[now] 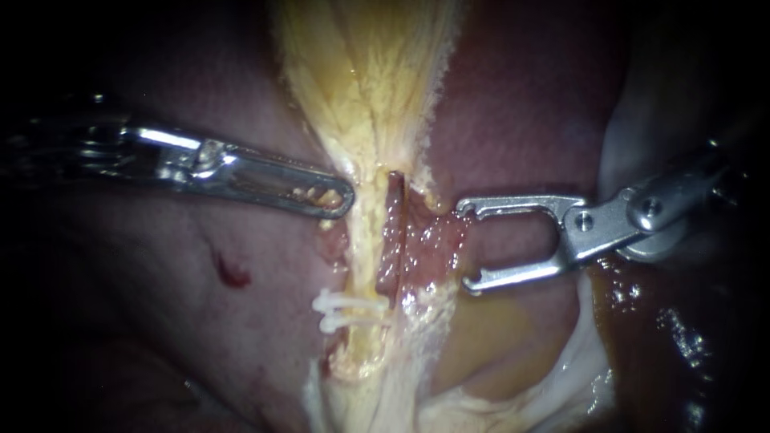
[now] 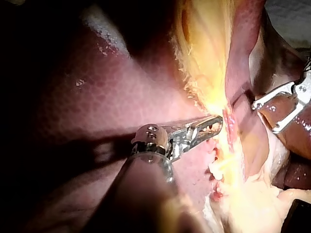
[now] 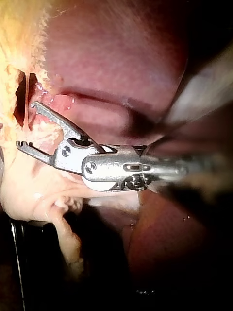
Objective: Going back second clip left tube
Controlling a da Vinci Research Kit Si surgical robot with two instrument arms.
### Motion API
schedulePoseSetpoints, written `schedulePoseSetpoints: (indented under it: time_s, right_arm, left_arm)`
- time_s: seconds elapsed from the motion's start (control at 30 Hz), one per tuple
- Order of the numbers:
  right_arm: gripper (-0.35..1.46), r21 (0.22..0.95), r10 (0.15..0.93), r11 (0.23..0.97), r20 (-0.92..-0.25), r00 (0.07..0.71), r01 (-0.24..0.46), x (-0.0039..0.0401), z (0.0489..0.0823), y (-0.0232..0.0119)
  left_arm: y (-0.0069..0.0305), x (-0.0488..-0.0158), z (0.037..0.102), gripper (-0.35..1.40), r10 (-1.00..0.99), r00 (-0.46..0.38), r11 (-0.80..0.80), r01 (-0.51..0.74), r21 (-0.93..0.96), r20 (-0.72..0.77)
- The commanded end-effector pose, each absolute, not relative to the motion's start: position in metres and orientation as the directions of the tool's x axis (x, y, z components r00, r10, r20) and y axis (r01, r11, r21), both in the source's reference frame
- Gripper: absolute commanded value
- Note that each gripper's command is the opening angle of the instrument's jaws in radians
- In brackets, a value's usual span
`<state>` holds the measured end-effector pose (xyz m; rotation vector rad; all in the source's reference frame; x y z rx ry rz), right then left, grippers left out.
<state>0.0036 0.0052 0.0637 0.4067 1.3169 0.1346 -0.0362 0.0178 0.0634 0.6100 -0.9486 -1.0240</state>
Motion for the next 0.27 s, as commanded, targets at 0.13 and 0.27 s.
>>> schedulePoseSetpoints:
  time_s: [0.13, 0.27]
  right_arm:
    - [0.50, 0.364, 0.323, 0.922, -0.911, 0.255, 0.132, 0.0037, 0.0637, 0.0052]
    - [0.50, 0.364, 0.323, 0.922, -0.911, 0.255, 0.132, 0.0037, 0.0637, 0.0052]
  left_arm:
    - [0.0177, -0.0361, 0.0633, -0.35, -0.909, 0.201, 0.417, 0.433, 0.799, 0.365]
    - [0.0178, -0.0360, 0.0633, -0.35, -0.909, 0.201, 0.417, 0.432, 0.800, 0.365]
